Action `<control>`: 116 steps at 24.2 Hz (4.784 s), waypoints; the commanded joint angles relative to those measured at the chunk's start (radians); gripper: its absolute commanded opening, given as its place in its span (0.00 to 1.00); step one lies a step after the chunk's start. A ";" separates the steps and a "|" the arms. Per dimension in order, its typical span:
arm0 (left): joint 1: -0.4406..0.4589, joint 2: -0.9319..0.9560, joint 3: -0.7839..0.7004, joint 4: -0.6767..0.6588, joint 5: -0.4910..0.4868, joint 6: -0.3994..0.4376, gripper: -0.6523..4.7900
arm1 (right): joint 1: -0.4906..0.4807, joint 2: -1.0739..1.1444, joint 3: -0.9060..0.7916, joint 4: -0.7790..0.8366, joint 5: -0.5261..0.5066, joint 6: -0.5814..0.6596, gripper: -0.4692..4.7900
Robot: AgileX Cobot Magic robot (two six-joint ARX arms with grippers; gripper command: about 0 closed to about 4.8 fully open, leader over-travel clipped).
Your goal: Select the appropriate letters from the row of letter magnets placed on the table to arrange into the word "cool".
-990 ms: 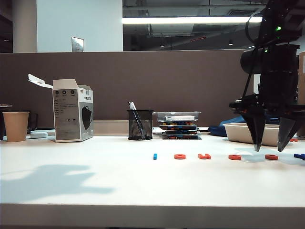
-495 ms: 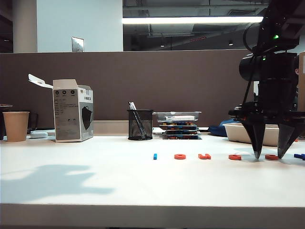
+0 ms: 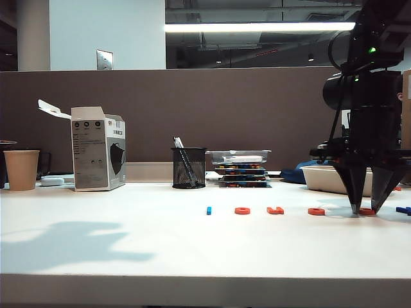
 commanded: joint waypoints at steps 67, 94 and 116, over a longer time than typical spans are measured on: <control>0.000 -0.004 0.006 0.021 0.004 0.005 0.11 | 0.529 -0.063 -0.119 0.072 -0.014 0.454 0.29; 0.000 -0.004 0.006 0.003 0.003 0.005 0.11 | 0.513 -0.142 -0.100 0.074 -0.039 0.441 0.77; 0.000 -0.004 0.006 0.006 0.003 0.005 0.11 | 0.284 -0.021 0.080 0.164 -0.326 0.229 0.08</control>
